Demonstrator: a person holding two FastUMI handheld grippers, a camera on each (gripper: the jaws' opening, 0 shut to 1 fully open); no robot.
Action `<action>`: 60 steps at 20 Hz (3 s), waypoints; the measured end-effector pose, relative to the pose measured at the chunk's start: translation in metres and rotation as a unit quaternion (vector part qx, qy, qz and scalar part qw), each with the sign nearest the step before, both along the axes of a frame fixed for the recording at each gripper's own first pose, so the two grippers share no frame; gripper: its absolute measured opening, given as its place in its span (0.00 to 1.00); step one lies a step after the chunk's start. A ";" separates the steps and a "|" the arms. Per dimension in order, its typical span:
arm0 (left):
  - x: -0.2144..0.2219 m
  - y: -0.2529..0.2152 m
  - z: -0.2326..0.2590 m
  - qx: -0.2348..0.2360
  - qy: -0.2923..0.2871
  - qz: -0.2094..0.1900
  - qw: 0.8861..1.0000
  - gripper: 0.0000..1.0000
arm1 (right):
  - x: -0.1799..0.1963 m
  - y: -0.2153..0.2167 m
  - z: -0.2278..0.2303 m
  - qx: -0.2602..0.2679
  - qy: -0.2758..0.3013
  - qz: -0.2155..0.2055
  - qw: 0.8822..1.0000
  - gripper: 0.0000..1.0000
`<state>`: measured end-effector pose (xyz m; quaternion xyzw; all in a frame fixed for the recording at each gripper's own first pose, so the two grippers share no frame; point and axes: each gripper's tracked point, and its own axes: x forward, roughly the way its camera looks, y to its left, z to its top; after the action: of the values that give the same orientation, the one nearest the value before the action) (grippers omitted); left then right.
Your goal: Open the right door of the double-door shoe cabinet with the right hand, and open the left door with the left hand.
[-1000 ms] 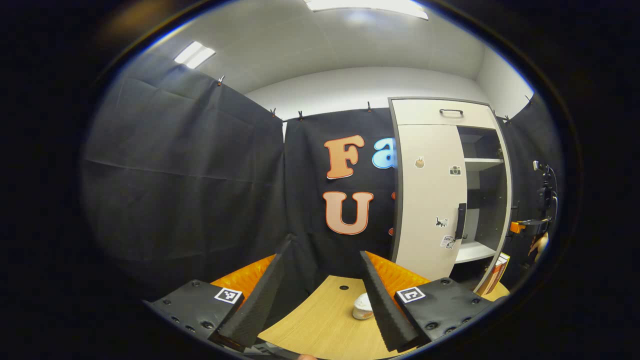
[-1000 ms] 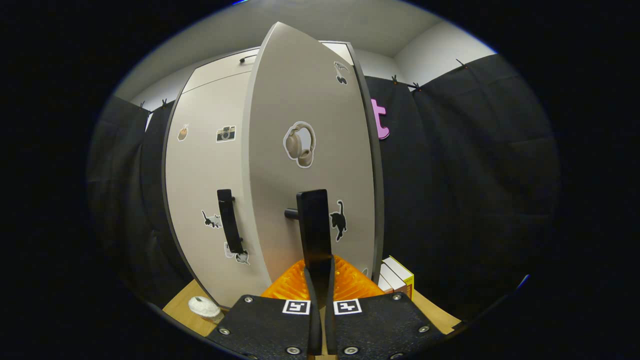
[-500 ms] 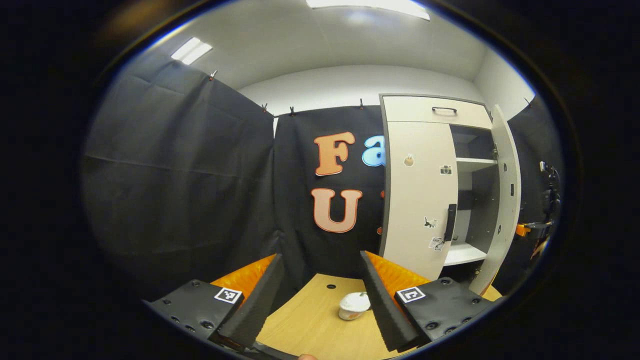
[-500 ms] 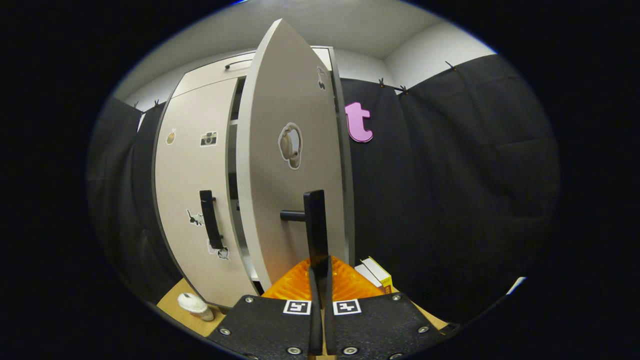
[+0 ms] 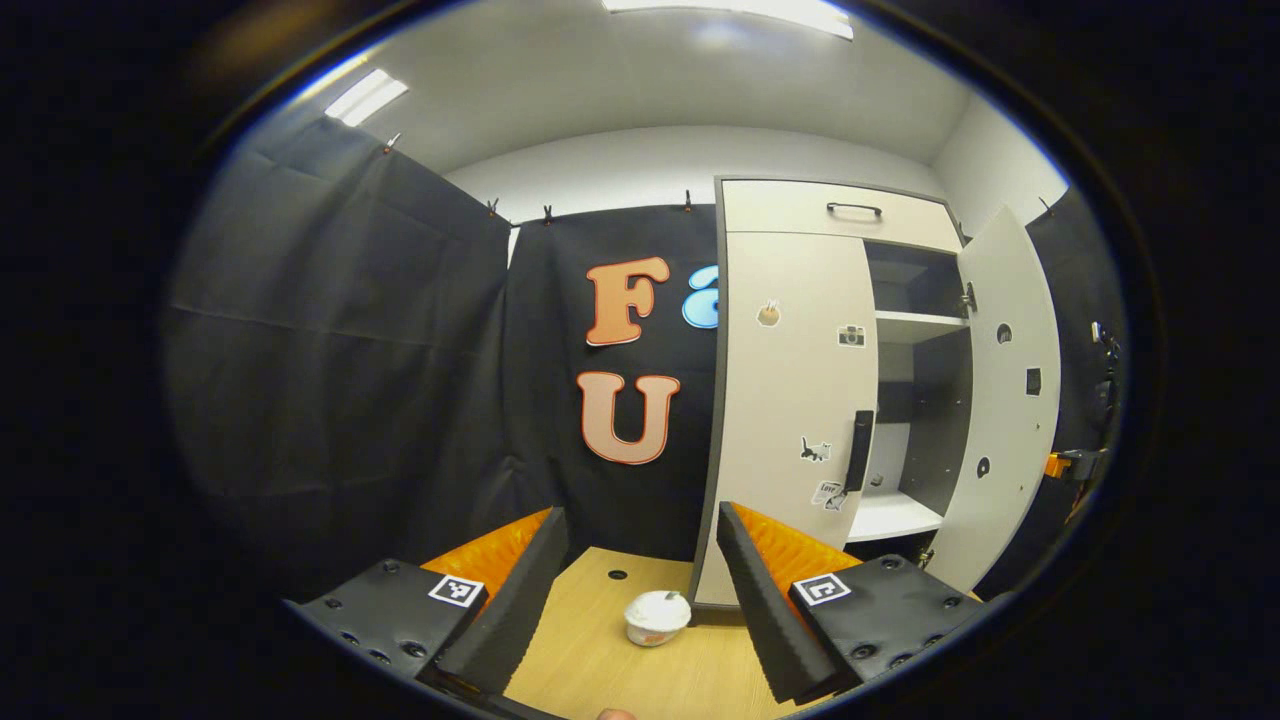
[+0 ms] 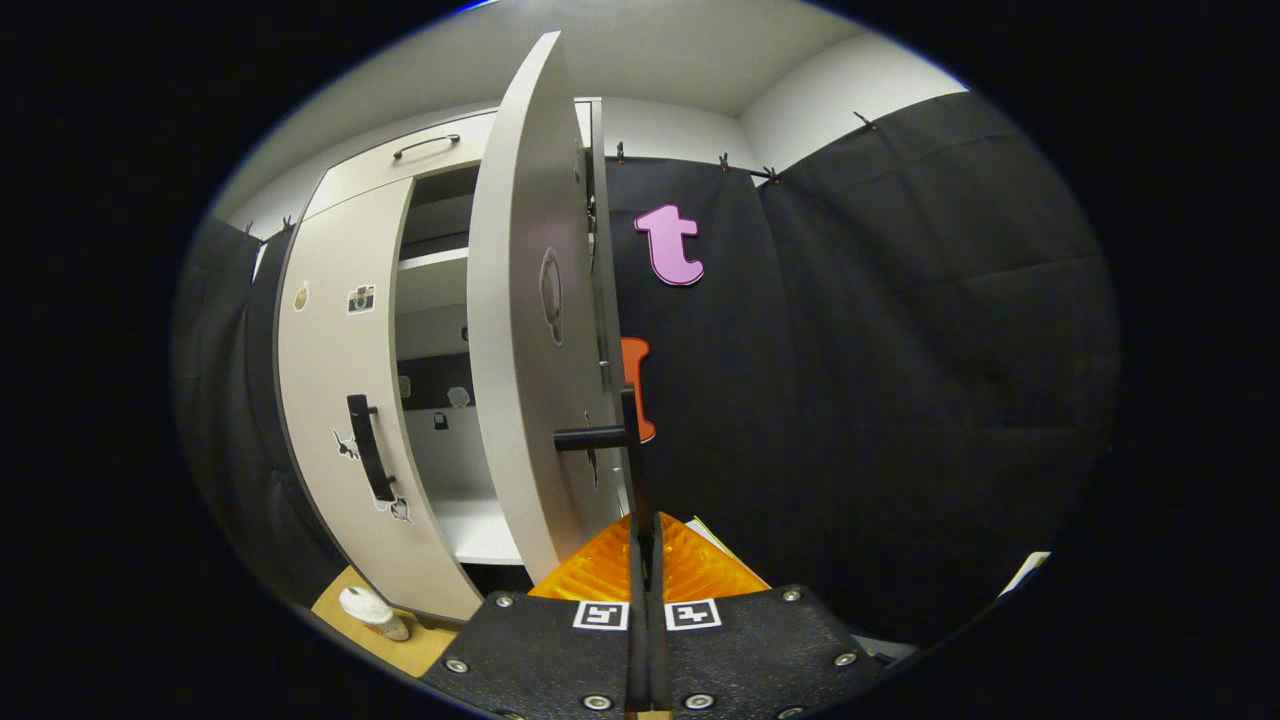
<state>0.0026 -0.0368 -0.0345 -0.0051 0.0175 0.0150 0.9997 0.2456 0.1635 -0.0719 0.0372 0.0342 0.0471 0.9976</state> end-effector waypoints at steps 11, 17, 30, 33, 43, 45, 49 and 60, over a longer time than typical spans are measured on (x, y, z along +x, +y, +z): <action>0.054 -0.114 -0.015 -0.002 0.016 -0.055 0.998 0.96 | -0.003 -0.016 -0.001 0.021 0.006 0.034 0.999 0.00; 0.093 -0.181 -0.022 -0.001 0.020 -0.092 0.996 0.95 | -0.008 -0.051 -0.001 0.009 -0.001 -0.001 1.000 0.05; 0.192 -0.296 -0.036 0.013 0.012 -0.153 0.988 0.95 | -0.003 -0.140 -0.023 -0.006 0.027 -0.094 0.995 0.93; 0.222 -0.312 -0.050 0.006 0.026 -0.157 0.987 0.96 | -0.001 -0.145 -0.023 -0.003 0.029 -0.093 0.995 0.93; 0.279 -0.304 -0.081 0.010 0.056 -0.134 0.989 0.95 | 0.000 -0.172 -0.031 -0.007 0.040 -0.124 0.991 0.93; 0.282 -0.306 -0.081 0.012 0.054 -0.136 0.989 0.95 | 0.000 -0.170 -0.030 -0.006 0.040 -0.122 0.992 0.93; 0.282 -0.312 -0.082 0.024 0.058 -0.147 0.987 0.70 | 0.000 -0.168 -0.031 -0.009 0.041 -0.125 0.991 0.93; 0.284 -0.316 -0.087 0.016 0.065 -0.151 0.986 0.22 | -0.021 -0.154 -0.017 -0.014 0.027 -0.129 0.991 0.93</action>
<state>0.2866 -0.3532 -0.1219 0.0141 0.0829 -0.1356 0.9872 0.2246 0.0091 -0.0894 0.0283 0.0569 -0.0839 0.9944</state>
